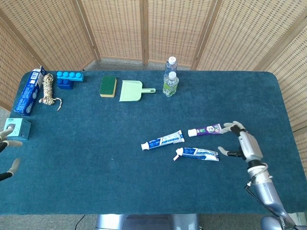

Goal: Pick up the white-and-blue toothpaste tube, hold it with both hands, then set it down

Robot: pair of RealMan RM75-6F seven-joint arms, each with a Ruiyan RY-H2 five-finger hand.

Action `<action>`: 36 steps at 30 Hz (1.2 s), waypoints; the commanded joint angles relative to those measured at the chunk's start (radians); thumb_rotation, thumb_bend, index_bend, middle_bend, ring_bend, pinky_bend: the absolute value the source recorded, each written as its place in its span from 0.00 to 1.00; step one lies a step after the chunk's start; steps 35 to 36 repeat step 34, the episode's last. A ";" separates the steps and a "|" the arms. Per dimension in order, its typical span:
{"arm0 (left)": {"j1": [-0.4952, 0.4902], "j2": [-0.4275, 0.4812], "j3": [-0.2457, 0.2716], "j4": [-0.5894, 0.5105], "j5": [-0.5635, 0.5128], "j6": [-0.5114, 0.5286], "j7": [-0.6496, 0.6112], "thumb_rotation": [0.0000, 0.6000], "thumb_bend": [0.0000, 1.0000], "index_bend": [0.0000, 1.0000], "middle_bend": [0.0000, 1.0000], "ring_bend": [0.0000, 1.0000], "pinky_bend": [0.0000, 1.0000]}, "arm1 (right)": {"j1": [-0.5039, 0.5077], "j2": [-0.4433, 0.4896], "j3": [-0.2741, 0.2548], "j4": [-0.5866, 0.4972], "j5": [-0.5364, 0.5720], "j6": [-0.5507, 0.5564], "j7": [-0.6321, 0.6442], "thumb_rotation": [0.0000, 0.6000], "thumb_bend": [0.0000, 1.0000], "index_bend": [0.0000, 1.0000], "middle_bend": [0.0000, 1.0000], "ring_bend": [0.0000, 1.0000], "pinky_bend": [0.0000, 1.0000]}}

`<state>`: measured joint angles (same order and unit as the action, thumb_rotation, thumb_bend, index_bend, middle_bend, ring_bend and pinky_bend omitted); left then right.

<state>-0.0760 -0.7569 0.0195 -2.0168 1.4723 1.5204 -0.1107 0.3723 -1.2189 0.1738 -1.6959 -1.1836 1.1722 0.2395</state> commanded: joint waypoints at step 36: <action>0.145 -0.245 0.020 0.134 0.101 0.135 0.202 1.00 0.38 0.27 0.19 0.18 0.22 | -0.244 0.048 -0.118 -0.110 -0.232 0.327 -0.315 1.00 0.28 0.45 0.30 0.13 0.20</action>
